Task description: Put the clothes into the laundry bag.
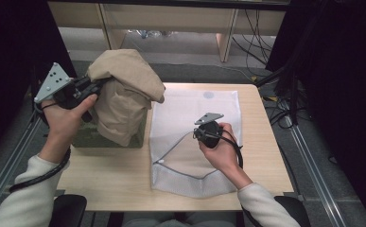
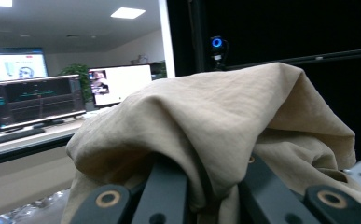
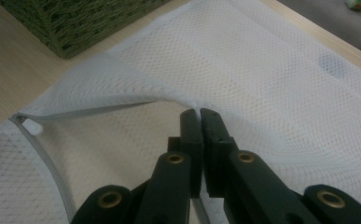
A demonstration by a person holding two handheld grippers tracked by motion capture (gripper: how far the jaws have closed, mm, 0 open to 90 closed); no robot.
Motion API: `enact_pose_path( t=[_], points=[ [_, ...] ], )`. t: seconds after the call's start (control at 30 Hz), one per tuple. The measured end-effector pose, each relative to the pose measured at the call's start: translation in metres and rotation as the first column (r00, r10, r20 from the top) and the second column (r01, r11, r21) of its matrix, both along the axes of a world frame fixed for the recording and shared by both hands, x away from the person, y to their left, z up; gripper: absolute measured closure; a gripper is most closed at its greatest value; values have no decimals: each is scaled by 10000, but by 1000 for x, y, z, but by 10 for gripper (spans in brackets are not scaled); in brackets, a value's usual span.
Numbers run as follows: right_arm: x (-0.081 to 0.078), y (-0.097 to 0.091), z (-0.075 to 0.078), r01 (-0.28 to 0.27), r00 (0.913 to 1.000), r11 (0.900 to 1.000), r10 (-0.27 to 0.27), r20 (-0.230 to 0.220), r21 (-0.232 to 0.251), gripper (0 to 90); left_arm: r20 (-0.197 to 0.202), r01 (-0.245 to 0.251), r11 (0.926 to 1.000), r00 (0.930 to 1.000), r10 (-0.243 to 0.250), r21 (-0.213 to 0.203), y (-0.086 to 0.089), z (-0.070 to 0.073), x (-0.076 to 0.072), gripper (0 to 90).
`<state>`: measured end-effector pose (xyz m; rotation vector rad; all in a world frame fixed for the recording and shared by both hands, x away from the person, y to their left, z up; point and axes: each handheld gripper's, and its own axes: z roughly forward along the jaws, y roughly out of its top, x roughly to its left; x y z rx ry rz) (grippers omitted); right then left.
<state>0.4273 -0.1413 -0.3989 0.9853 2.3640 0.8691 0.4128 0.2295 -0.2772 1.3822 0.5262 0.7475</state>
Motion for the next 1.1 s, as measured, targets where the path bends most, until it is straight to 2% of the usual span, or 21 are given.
enact_pose_path(
  t=[0.1,0.3,0.43,0.47,0.53,0.57,0.6,0.7,0.83,0.9,0.97,1.1],
  points=[
    [-1,0,0,170,9998,9998,-169,-74,66,896,-9,207,9998,9998,-207,32,-1,-1,-5,879],
    [-1,0,0,256,9997,9996,-255,-62,84,897,222,725,9972,9971,-729,178,-4,-3,-19,879],
    [-2,1,1,436,9990,9988,-433,-145,205,897,407,1224,9921,9915,-1234,274,-7,0,-32,879],
    [-1,1,1,419,9991,9989,-418,-42,198,896,428,1327,9907,9901,-1339,294,-8,1,-36,880],
    [-1,0,1,354,9994,9993,-354,7,147,897,353,1523,9880,9876,-1532,269,-10,1,-43,879],
    [-1,0,1,343,9994,9993,-342,-16,147,897,416,1692,9852,9845,-1703,286,-11,2,-45,880],
    [-1,-1,1,293,9996,9995,-292,-41,127,896,677,1732,9840,9821,-1757,415,-11,2,-46,879],
    [-1,-1,1,276,9996,9996,-276,5,88,896,805,2131,9749,9726,-2180,644,-14,0,-51,880],
    [-1,0,1,222,9998,9997,-222,-10,98,896,408,2711,9607,9610,-2737,591,-19,-6,-60,880],
    [0,-1,1,124,9999,9999,-125,44,53,897,263,3003,9523,9529,-3020,551,-21,-9,-64,879],
    [-1,0,1,334,9994,9993,-333,-87,189,897,159,3253,9438,9450,-3267,580,-23,-11,-68,879],
    [0,-1,2,166,9999,9998,-166,14,70,897,-180,3656,9290,9308,-3652,584,-27,-17,-75,879]
  ],
)
